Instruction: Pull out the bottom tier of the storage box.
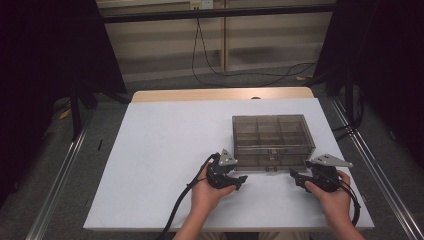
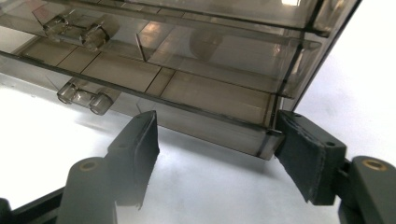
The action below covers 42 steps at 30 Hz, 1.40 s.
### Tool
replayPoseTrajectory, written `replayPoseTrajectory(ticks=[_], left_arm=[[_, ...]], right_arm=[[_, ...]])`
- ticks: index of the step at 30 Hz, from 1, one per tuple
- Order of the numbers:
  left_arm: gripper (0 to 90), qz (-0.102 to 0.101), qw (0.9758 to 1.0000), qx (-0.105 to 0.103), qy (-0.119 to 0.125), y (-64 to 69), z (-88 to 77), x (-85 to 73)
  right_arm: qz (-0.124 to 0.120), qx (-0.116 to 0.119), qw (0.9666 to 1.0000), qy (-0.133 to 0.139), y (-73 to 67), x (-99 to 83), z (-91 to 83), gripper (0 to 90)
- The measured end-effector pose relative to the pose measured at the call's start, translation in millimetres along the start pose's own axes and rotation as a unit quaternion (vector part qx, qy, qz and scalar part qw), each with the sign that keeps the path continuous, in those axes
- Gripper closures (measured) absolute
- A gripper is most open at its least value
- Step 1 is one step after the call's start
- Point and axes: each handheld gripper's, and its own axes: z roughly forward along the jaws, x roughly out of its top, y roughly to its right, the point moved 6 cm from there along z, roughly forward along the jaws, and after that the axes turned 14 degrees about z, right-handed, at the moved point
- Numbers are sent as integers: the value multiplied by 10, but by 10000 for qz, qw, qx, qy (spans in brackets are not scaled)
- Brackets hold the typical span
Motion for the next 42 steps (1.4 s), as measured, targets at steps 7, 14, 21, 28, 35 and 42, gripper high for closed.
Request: replayPoseTrajectory(ticks=[7, 14, 21, 28, 35, 42], left_arm=[[485, -29, 9999, 36, -96, -6, -1, -16], [498, -72, 9999, 18, -108, 13, -17, -15], [502, -40, 9999, -20, -123, 42, -35, -28], [507, -71, 9999, -21, -125, 73, -50, -34], [507, -59, 9999, -63, -124, 97, -67, -45], [518, -63, 9999, -67, -134, 112, -76, -50]], right_arm=[[-106, -44, 9999, 47, 33, 1, -16, 401], [-116, 14, 9999, 33, 50, -14, -49, 427], [-125, 103, 9999, 5, 62, -33, -88, 441], [-145, 134, 9998, -24, 58, -57, -118, 449], [-171, 153, 9997, -17, 60, -74, -136, 453], [-207, 147, 9997, -36, 55, -89, -154, 456]])
